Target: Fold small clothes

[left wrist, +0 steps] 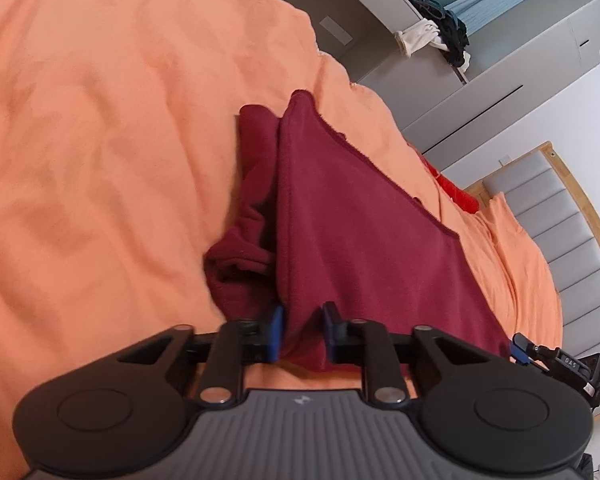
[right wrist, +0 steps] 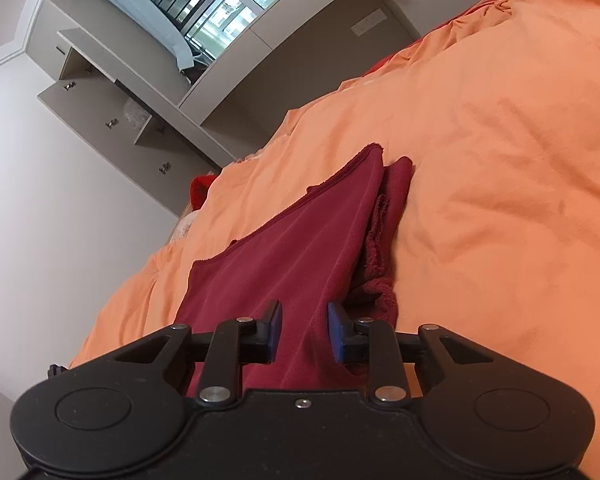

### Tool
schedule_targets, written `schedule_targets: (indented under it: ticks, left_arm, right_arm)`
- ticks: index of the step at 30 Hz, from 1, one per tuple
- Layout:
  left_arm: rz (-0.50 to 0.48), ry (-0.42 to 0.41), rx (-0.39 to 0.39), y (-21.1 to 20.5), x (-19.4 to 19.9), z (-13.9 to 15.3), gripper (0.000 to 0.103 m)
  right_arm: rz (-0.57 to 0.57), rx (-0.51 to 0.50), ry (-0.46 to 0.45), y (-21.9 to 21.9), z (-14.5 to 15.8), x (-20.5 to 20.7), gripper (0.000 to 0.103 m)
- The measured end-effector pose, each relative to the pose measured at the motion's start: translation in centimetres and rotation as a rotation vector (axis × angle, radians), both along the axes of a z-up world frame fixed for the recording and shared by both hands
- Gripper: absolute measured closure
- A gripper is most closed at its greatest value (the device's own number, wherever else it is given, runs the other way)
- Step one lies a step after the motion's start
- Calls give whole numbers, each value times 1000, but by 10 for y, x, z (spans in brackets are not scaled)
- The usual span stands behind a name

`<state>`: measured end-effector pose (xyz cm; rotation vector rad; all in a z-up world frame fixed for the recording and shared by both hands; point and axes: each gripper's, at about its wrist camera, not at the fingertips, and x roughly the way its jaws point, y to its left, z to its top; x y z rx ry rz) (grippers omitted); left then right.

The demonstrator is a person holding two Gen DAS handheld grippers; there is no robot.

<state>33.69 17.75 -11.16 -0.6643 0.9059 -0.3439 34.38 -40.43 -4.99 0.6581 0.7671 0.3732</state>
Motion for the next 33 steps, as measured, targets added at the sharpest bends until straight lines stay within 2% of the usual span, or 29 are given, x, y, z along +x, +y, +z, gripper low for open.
schedule_targets:
  ticks: [2,4,6,7,8,14,17,21,25,27,28,29,31,32,33]
  left_arm:
    - [-4,5,10,-1,-1,-2,94]
    - [-9,14,39,0,-2,-3,98]
    - [-27,15,62,-1,-3,-1,98]
    - [-37,13,74,-1,-4,1,98]
    - [-45,10,85,0,-4,4,98]
    - [-48,38,65,15,-5,16,99]
    - [-44,67,69,20,-3,11,99]
    - [-43,118,62,21,1,-12,99]
    - [-39,101,62,23,0,-10,96]
    - [-24,82,50,26,-4,-8,90]
    - [-18,82,30,29,-6,-6,78]
    - [0,81,22,33,-10,-3,44]
    - [43,38,-1,42,-24,11,11]
    - [92,20,27,44,-34,22,2]
    - [134,5,72,46,-41,32,2]
  right_arm:
    - [7,0,5,0,-3,0,75]
    - [24,-6,13,2,-5,-1,77]
    - [39,-26,22,6,-5,-1,88]
    - [40,-43,36,7,-5,0,97]
    - [35,-57,47,7,-6,0,99]
    - [19,15,28,-6,-1,-8,100]
    - [12,38,26,-11,1,-11,100]
    - [-6,26,83,-17,-15,-12,100]
    - [-11,14,121,-23,-33,-15,100]
    - [-7,19,122,-25,-35,-16,100]
    - [-9,21,128,-26,-35,-17,97]
    - [-26,33,138,-29,-34,-19,85]
    - [-51,75,150,-37,-30,-25,67]
    - [-61,86,143,-41,-26,-29,57]
    - [-81,85,137,-44,-20,-36,52]
